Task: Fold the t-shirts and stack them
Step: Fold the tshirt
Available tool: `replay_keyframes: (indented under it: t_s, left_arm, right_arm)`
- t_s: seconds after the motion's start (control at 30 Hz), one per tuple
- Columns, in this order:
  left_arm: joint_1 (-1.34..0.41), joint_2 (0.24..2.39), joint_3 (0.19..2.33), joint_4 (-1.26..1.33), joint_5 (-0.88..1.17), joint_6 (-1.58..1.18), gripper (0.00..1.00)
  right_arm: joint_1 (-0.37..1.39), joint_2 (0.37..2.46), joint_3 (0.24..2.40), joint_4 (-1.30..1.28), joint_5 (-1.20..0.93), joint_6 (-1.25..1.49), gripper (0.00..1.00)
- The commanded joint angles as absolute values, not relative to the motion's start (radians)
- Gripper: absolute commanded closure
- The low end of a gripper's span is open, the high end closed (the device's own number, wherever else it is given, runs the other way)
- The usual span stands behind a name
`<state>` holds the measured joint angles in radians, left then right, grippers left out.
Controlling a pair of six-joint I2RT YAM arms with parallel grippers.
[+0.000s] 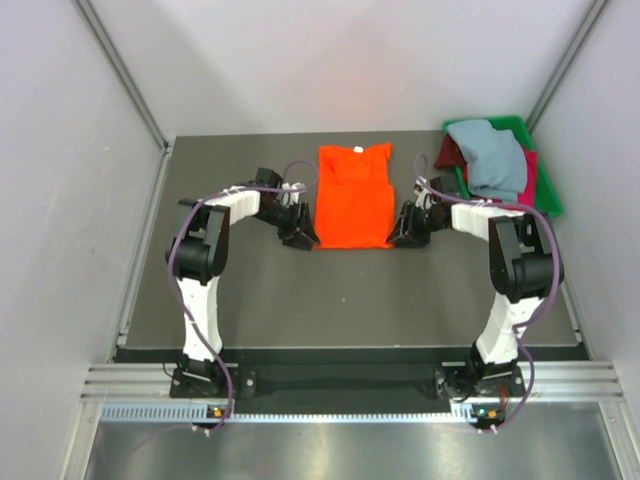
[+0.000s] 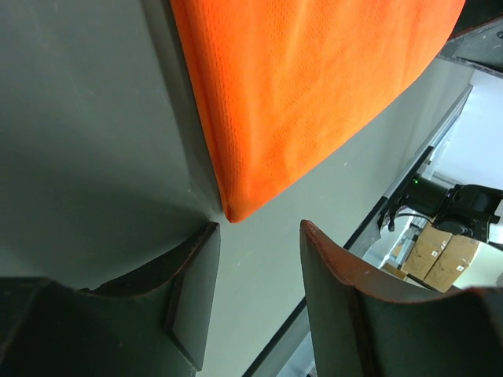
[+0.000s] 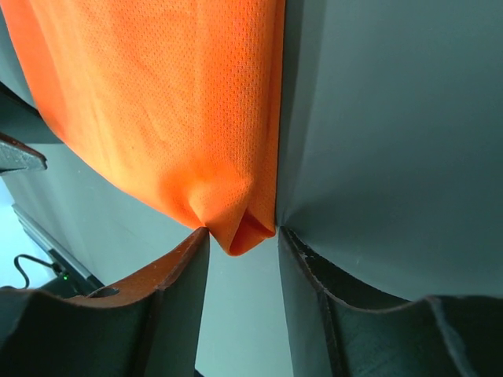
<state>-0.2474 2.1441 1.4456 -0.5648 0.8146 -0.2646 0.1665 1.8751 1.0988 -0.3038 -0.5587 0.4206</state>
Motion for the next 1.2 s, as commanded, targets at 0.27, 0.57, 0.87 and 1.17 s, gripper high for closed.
replay_keyframes:
  t_s: [0.27, 0.57, 0.87, 1.17]
  left_arm:
    - [-0.258, 2.187, 1.434, -0.588, 0.687, -0.225, 0.53]
    - [-0.276, 2.233, 1.480, -0.580, 0.683, -0.222, 0.52]
    - [-0.288, 2.257, 1.508, -0.580, 0.701, -0.213, 0.80]
    - [-0.287, 2.220, 1.494, -0.595, 0.716, -0.198, 1.00]
  right_arm:
    - [0.155, 1.879, 1.095, -0.292, -0.522, 0.405, 0.79]
    - [0.156, 1.896, 1.115, -0.281, -0.511, 0.408, 0.76]
    - [0.161, 1.907, 1.123, -0.275, -0.517, 0.407, 0.91]
    - [0.163, 1.895, 1.144, -0.288, -0.525, 0.397, 1.00]
